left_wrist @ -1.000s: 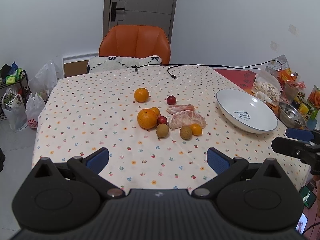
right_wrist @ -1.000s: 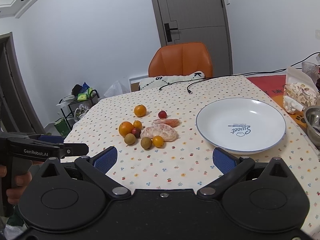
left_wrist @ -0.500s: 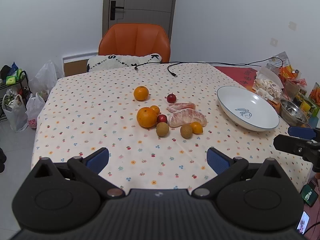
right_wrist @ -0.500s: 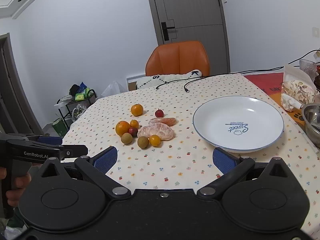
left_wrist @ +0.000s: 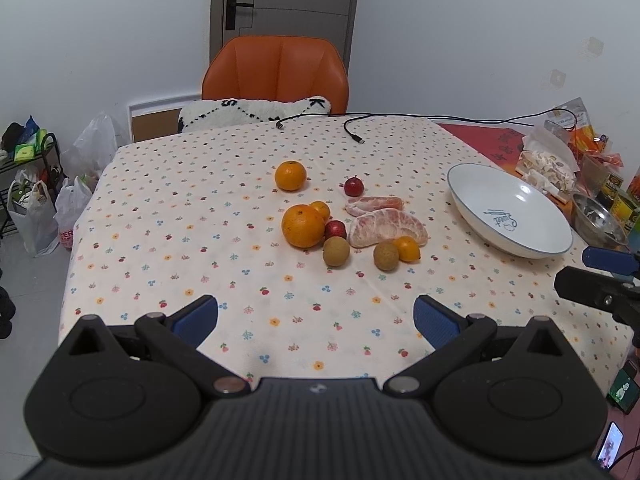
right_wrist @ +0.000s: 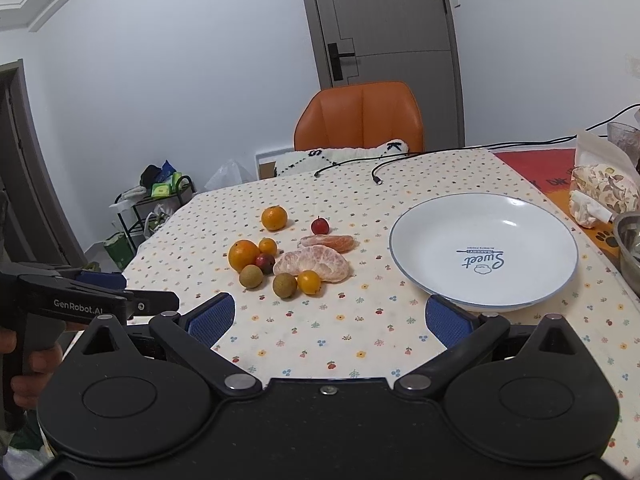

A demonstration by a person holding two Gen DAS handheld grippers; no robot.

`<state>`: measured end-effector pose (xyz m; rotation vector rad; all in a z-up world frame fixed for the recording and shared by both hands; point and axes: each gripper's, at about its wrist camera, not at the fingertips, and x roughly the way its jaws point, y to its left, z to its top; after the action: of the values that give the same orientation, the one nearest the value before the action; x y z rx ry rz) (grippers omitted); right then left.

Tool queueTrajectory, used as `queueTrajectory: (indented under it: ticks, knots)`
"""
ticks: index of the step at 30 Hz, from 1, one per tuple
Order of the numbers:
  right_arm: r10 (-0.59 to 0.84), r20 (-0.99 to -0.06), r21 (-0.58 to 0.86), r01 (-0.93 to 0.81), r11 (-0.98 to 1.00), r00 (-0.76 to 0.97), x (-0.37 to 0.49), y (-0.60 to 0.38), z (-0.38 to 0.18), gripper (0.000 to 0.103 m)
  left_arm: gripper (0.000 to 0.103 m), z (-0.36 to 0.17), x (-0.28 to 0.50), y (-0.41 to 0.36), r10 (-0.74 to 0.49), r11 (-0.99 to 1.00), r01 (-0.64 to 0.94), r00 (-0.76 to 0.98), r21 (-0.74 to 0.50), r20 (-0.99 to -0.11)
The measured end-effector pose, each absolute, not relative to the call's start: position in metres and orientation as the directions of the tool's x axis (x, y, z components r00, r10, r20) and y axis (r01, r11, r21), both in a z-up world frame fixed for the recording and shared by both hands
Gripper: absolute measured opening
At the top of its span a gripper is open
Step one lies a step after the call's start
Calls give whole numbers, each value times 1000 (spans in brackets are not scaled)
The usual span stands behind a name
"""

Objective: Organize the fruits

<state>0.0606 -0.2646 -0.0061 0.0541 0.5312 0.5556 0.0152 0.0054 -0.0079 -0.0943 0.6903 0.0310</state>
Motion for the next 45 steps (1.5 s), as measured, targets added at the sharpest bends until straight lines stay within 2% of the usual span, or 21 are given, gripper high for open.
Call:
queueTrajectory:
  ticks: [5, 11, 16, 21, 24, 29, 31, 45]
  knots:
    - [532, -483, 204, -502, 841, 696, 74, -259, -17, 102, 103, -12, 24, 13, 7, 994, -77, 776, -83, -631]
    - [554, -494, 228, -515, 827, 671, 89, -251, -27, 89, 101, -17, 36, 21, 5, 989, -95, 785, -112, -620]
    - [568, -501, 238, -527, 816, 653, 101, -244, -33, 72, 98, -21, 46, 20, -10, 989, -82, 798, -125, -603]
    - [583, -510, 254, -536, 805, 633, 112, -240, -38, 65, 94, -24, 58, 19, -21, 988, -74, 804, -135, -594]
    - [588, -519, 259, -542, 800, 621, 118, -235, -40, 59, 86, -27, 63, 19, -25, 988, -72, 803, -139, -596]
    - [587, -532, 258, -544, 799, 610, 130, -227, -45, 55, 70, -35, 75, 23, -39, 983, -78, 791, -164, -611]
    - [592, -539, 265, -546, 795, 599, 135, -223, -48, 49, 65, -37, 80, 23, -50, 982, -74, 786, -174, -616]
    - [600, -562, 276, -554, 785, 570, 156, -209, -57, 39, 48, -49, 104, 18, -105, 976, -41, 770, -214, -629]
